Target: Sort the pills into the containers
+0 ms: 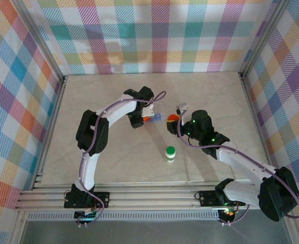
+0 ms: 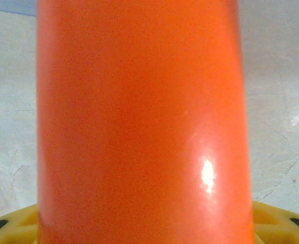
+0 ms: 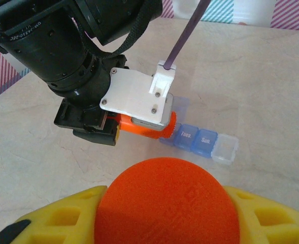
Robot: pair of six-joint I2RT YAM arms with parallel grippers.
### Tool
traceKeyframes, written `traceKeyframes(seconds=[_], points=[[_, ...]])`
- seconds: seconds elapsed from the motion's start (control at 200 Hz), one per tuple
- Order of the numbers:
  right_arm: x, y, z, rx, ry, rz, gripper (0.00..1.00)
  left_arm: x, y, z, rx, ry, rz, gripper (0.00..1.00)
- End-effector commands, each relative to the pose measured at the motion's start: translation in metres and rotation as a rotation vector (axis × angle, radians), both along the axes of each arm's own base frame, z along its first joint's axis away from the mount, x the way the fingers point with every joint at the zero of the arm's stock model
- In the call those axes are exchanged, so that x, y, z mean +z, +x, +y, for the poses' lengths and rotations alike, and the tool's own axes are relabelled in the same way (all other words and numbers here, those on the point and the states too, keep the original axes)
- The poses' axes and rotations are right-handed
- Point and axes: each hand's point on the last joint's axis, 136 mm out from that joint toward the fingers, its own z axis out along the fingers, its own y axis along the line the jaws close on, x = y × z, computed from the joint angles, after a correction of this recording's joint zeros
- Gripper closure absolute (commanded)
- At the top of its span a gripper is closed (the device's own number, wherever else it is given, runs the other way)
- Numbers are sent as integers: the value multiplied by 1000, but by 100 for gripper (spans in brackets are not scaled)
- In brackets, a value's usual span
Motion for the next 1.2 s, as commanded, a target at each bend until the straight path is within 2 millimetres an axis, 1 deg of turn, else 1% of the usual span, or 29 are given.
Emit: traceKeyframes(seconds=[0.0, 0.16, 0.35, 0.515, 0.655, 0.785, 0.88, 1.195], points=[[12, 2, 4, 10, 34, -8, 73, -7, 0, 8, -35, 96, -6, 100], [12, 3, 5, 10, 33, -5, 73, -6, 3, 13, -62, 159, -32, 100], [11, 2, 5, 13, 35, -1, 73, 0, 2, 12, -76, 153, -45, 100], [10, 2, 6, 17, 38, 4, 73, 4, 4, 21, -93, 204, -67, 100], [9, 2, 7, 20, 38, 10, 73, 9, 10, 25, -99, 236, -108, 100], [9, 2, 8, 23, 40, 14, 73, 17, 14, 24, -92, 225, -141, 100], [7, 2, 8, 27, 39, 18, 73, 23, 12, 20, -89, 193, -143, 100], [6, 1, 9, 34, 43, 24, 73, 22, 10, 21, -87, 182, -137, 100]])
